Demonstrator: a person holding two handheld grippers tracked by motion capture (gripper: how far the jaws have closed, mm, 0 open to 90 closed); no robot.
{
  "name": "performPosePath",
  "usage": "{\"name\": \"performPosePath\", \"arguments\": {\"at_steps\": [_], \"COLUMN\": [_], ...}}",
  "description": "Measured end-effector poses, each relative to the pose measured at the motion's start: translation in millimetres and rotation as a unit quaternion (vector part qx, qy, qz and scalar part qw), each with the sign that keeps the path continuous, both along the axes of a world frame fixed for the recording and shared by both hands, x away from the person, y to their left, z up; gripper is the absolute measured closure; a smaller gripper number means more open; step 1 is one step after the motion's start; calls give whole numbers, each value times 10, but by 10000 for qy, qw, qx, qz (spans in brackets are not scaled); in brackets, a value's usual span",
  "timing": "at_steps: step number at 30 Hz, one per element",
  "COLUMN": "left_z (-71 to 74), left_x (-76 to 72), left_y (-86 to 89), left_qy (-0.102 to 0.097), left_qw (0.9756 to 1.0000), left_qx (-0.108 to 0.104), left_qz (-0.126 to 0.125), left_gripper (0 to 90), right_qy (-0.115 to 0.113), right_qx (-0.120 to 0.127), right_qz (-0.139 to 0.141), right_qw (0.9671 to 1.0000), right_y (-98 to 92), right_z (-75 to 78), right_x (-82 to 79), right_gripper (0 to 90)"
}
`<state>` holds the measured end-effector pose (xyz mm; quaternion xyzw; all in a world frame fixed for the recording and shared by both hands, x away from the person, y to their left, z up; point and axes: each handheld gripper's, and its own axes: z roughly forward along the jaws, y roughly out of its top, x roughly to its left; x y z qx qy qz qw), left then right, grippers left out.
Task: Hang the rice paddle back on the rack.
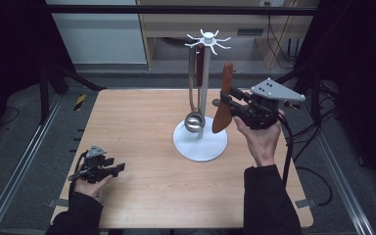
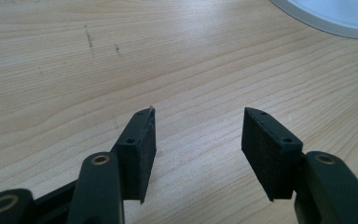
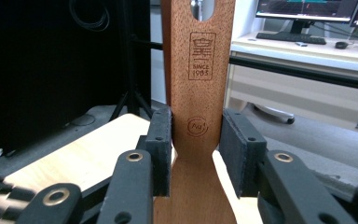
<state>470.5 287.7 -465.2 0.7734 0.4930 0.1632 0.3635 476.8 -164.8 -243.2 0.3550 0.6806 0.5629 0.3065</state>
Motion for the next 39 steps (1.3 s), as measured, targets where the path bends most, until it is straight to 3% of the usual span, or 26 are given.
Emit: {"name": "performPosePath", "arguments": {"at_steps": [10, 28, 32, 36, 39], "left_z": [6, 4, 3, 4, 3], "left_x": [-11, -6, -5, -7, -7], "left_y": [0, 8, 8, 5, 1], "left_qy": [-9, -18, -14, -19, -15], "left_qw": [10000, 10000, 10000, 10000, 10000], "left_qx": [14, 18, 18, 19, 25], "left_qz": [13, 17, 17, 13, 8], "left_gripper": [443, 443, 443, 443, 443], "right_qy": [-85, 76, 39, -76, -77], "right_qx": [-79, -295, -102, -61, 23], "right_qz": [-98, -365, -310, -264, -205], "right_qw": [9999, 9989, 9995, 9996, 9998], "right_y": [142, 343, 320, 299, 218], "right_z": [164, 125, 76, 43, -37], "right_x": [149, 433, 464, 437, 360], "right_gripper": [658, 656, 655, 649, 574]}}
